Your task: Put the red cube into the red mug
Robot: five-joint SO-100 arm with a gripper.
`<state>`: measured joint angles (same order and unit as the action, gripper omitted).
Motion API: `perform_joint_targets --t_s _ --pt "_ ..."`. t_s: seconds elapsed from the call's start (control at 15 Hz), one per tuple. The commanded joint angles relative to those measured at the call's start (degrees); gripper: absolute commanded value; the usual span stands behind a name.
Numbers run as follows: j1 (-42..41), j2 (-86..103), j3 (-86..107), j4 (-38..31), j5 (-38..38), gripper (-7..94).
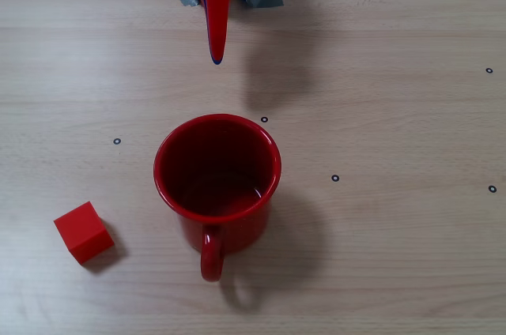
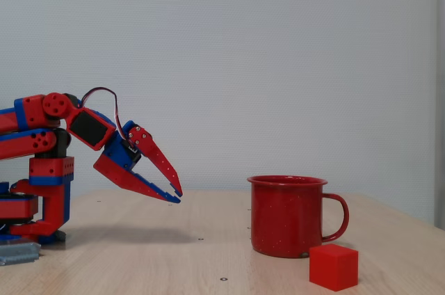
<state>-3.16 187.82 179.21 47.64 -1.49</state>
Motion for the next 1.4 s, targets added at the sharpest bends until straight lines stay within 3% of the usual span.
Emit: perform_joint_targets --t_s 0.0,0.53,0.87,1.33 --pt "-2.2 3.1 3.5 0.8 -1.2 0" --pt "-1.6 1.3 3.3 -1.2 -2.9 0" --pt "-2.4 -11.2 -11.9 -2.5 2.0 0" --pt "2.4 -40.9 -49.7 12.6 8.4 0"
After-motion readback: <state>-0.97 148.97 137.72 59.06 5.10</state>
